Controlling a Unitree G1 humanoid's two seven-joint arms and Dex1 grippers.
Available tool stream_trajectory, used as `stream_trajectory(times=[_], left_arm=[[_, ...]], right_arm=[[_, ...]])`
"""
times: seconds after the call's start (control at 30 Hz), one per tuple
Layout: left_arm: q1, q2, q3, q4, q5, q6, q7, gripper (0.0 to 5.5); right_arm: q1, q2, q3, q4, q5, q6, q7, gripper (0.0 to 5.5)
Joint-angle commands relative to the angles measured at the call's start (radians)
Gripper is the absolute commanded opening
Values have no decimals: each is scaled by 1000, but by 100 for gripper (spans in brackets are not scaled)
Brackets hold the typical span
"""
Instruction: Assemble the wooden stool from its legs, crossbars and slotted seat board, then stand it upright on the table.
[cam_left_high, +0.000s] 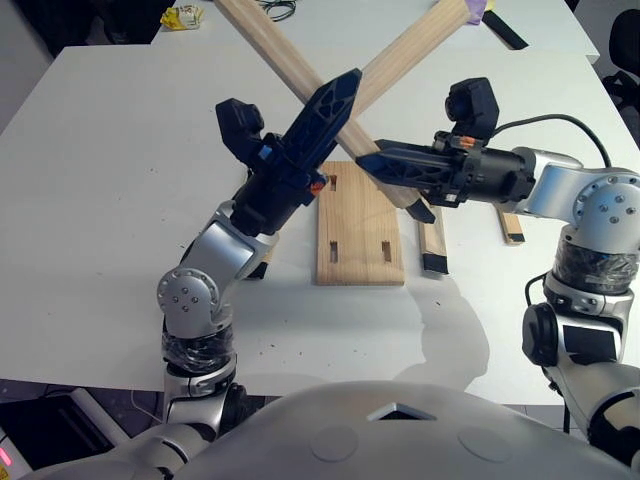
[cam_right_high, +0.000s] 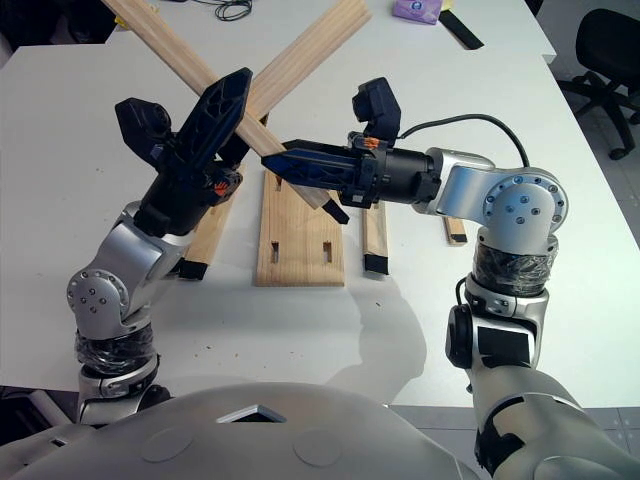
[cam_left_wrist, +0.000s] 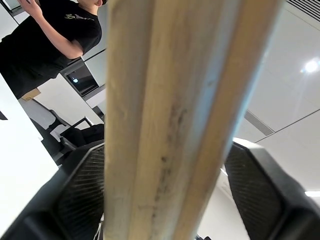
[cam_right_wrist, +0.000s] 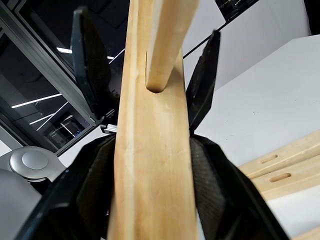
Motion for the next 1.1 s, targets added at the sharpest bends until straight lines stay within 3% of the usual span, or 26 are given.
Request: stream_trajectory(times=[0.03,0.17,0.6,0.63,0.87,1.1], left_arm=[[5,4,11,-5,7,-15,2,294],[11,9,10,-11,4,-16,-8,236],[16,3,3,-9,32,-47,31,233],[17,3,0,-11,38,-47,28,233],[19,26,-4,-20,57,-35,1,214],[-3,66,29,12,122,-42,-45,209]], right_arm=[[-16,-16,5,-5,22,-13,5,213],[-23,-20,5,6,22,-22,5,213],[-1,-18,64,-26,-113,-157,28,213],[2,-21,73,-22,-127,-164,32,249],[-7,-57,99,12,-140,-140,56,347],[-12,-93,97,39,-130,-107,74,350]])
